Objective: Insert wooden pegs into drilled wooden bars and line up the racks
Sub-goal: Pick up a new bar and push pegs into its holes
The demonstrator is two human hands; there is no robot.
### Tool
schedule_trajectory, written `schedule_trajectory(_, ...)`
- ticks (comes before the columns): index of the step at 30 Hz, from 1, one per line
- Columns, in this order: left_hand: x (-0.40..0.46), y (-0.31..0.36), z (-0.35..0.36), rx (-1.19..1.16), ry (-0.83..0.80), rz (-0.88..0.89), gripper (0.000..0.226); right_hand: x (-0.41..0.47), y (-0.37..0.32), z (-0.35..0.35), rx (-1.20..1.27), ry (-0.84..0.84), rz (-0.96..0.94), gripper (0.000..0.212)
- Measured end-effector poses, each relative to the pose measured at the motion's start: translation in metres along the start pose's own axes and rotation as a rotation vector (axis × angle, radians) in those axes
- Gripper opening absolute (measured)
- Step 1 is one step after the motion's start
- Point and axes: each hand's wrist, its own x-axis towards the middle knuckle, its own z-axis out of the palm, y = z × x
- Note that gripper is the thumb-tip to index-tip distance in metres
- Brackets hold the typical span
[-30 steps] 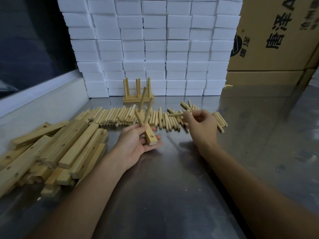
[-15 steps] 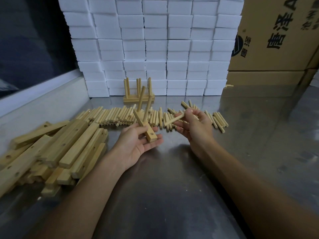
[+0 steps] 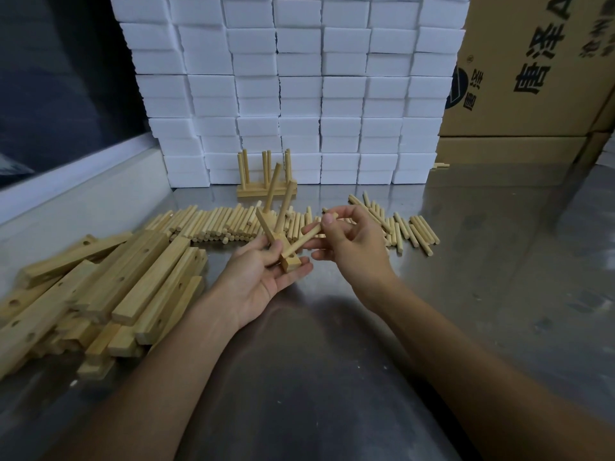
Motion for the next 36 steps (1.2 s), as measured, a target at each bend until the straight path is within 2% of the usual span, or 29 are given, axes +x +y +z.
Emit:
schedule_trajectory(9,0.003,-0.001,0.0,-0.006,0.013,-0.005,0.03,0.001,0.003,-0.005,-0.162,-0.011,-0.15,0.005)
schedule_trajectory(14,0.004,-0.002,-0.002,0.015,0.004,0.002,0.03,0.0,0.001,-0.002,-0.474,-0.074,-0.36,0.005)
schedule_trajectory(17,0.004,-0.002,-0.003,0.031,-0.001,0.003,0.031,-0.001,0.002,0.001,-0.595,-0.077,-0.417,0.009)
schedule_trajectory(24,0.004,-0.002,-0.001,0.066,-0.001,0.007,0.031,-0.001,0.002,0.004,-0.522,-0.079,-0.375,0.012)
schedule_trajectory(27,0.003,-0.001,0.0,0.061,-0.001,0.0,0.031,0.0,0.001,0.005,-0.473,-0.046,-0.352,0.004)
schedule_trajectory(32,0.0,-0.001,0.001,0.074,0.001,-0.002,0.031,0.0,0.0,0.007,-0.459,0.011,-0.321,0.021)
schedule_trajectory(36,0.0,-0.001,0.001,0.077,0.006,-0.003,0.031,-0.001,0.0,0.008,-0.45,0.034,-0.317,0.023)
